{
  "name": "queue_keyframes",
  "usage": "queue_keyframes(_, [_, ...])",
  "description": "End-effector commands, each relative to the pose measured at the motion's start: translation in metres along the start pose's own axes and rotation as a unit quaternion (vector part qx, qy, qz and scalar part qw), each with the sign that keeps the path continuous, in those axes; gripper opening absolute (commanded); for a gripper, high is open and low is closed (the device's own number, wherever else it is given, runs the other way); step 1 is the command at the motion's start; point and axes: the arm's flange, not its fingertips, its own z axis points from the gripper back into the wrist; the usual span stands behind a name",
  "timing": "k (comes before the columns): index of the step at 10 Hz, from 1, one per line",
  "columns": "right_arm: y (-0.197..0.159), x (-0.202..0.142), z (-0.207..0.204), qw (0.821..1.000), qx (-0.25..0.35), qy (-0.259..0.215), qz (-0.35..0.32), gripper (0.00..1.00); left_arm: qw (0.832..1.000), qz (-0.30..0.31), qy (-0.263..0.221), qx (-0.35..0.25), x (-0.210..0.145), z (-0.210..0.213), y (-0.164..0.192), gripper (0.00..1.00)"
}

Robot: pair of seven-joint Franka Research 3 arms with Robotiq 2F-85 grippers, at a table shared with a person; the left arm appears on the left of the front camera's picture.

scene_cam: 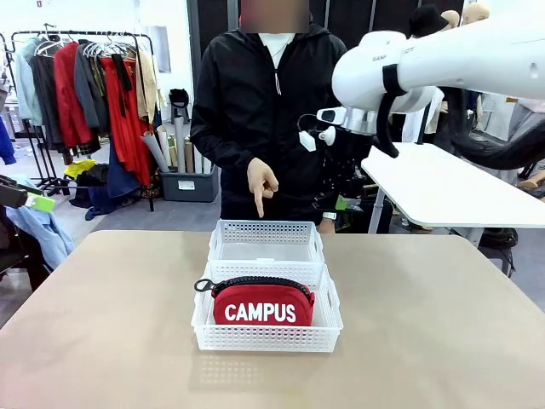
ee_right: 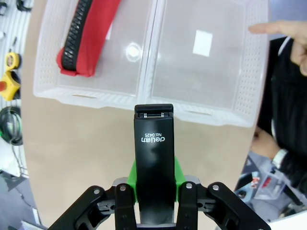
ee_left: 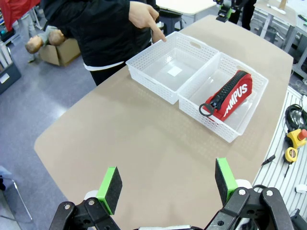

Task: Distribute items into two baskets.
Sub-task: Place the picked Stapler into the Organizing basket as instructed by the person.

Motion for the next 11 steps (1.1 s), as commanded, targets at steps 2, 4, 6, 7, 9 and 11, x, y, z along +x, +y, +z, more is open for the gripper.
queue_keyframes(2, [-0.033,0.029,-0.002,1.000,0.017,0.009,0.014,0.00,1.000,-0.006,-0.010,-0.004,0.000,-0.001,0.002,1.00])
queue_keyframes(4, [-0.044,0.049,-0.004,1.000,0.015,0.001,0.023,0.00,1.000,-0.006,-0.010,-0.004,0.000,-0.001,0.002,1.00])
queue_keyframes(6, [-0.053,0.070,-0.014,0.999,0.020,-0.002,0.034,0.00,1.000,-0.006,-0.010,-0.004,0.000,-0.001,0.002,1.00])
queue_keyframes(7, [-0.057,0.082,-0.022,0.999,0.029,0.002,0.043,0.00,1.000,-0.006,-0.010,-0.004,0.000,-0.001,0.002,1.00])
queue_keyframes(9, [-0.063,0.102,-0.041,0.998,0.041,0.013,0.048,0.00,1.000,-0.006,-0.010,-0.004,0.000,-0.001,0.002,1.00])
queue_keyframes(11, [-0.064,0.113,-0.061,0.998,0.046,0.022,0.041,0.00,1.000,-0.006,-0.010,-0.004,0.000,-0.001,0.002,1.00])
